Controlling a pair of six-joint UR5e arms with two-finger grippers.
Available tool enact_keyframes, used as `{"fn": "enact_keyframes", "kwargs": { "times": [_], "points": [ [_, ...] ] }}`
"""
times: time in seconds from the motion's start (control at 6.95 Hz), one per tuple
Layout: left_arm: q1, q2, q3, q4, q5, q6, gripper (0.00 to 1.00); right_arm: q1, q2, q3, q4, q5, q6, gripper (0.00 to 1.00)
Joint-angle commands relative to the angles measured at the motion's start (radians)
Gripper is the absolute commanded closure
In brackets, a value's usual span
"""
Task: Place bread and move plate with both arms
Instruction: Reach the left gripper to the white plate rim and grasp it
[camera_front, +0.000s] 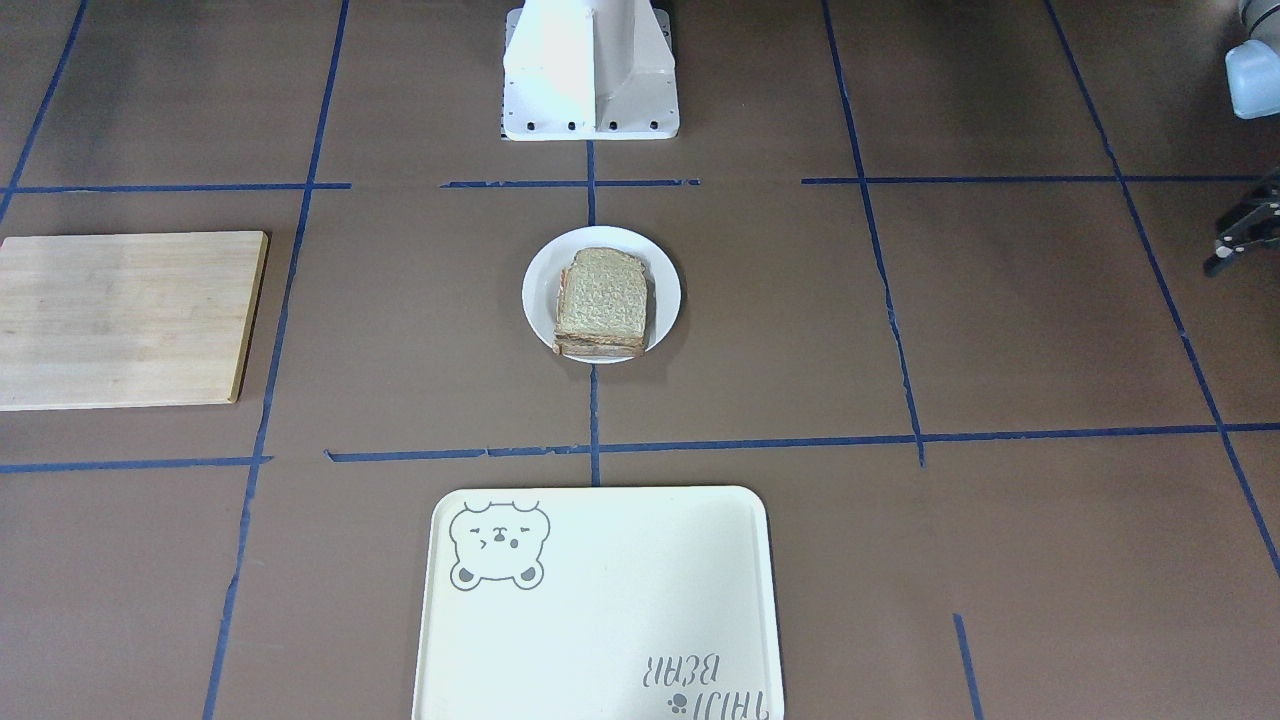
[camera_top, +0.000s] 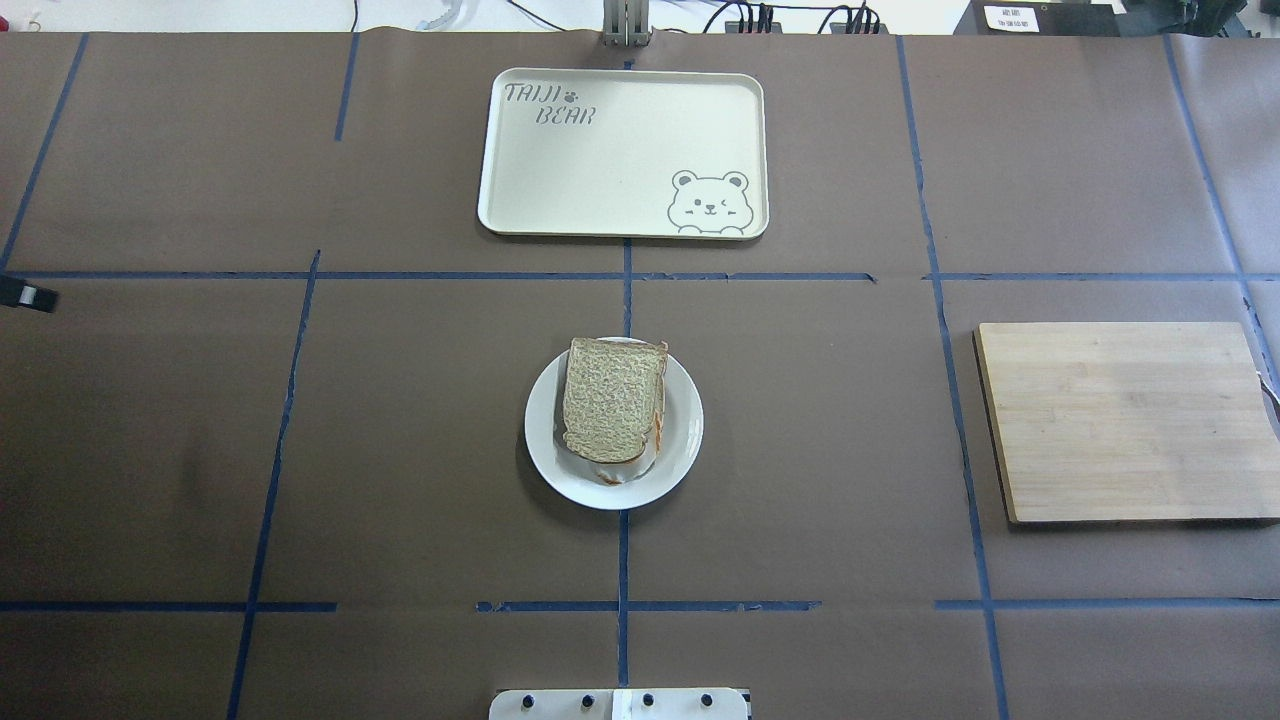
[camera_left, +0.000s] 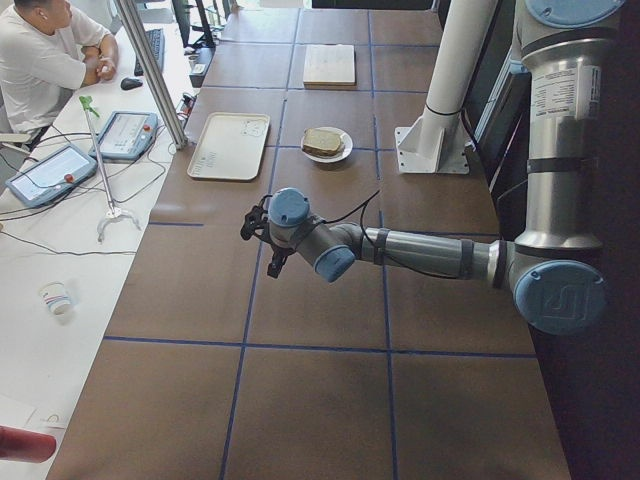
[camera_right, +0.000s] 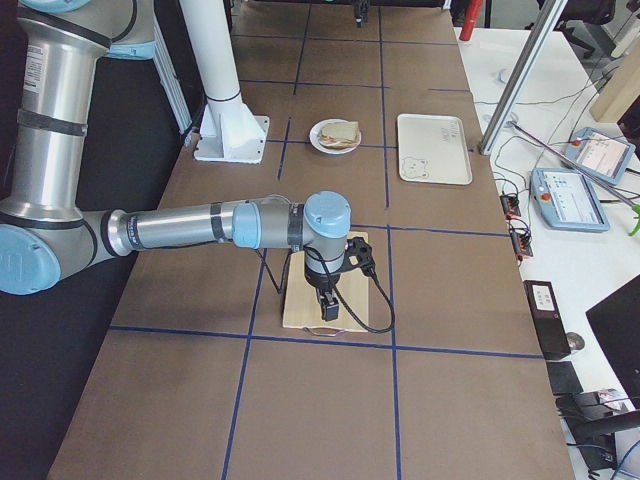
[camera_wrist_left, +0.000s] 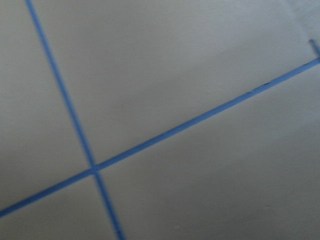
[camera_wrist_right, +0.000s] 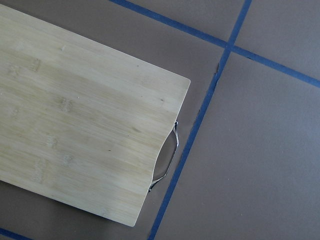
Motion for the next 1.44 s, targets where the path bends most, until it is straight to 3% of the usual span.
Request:
{"fn": "enact_keyframes", "kwargs": {
  "times": [0.0,0.14,0.72,1.01,1.15,1.29],
  "points": [
    [0.295,-0.115,-0.001,-0.281,0.182,-0.604,0.00,0.003,-0.001,-0.006,0.004,0.013,0.020,0.00],
    [0.445,-0.182,-0.002,-0.308,0.368,-0.761,0.00,0.003,-0.001,-0.008,0.004,0.017,0.020,0.00],
    [0.808,-0.331,0.069,-0.457,0.868,-1.067,0.01,0.003,-0.001,-0.008,0.004,0.017,0.020,0.00],
    [0.830,-0.405,0.193,-0.544,0.921,-1.129,0.26,0.003,-0.003,-0.008,0.004,0.017,0.020,0.00],
    [0.830,-0.405,0.205,-0.559,0.921,-1.131,0.39,0.003,-0.003,-0.008,0.004,0.017,0.020,0.00],
    [0.830,-0.404,0.205,-0.561,0.919,-1.131,0.45,0.003,-0.003,-0.008,0.004,0.017,0.020,0.00]
  ]
}}
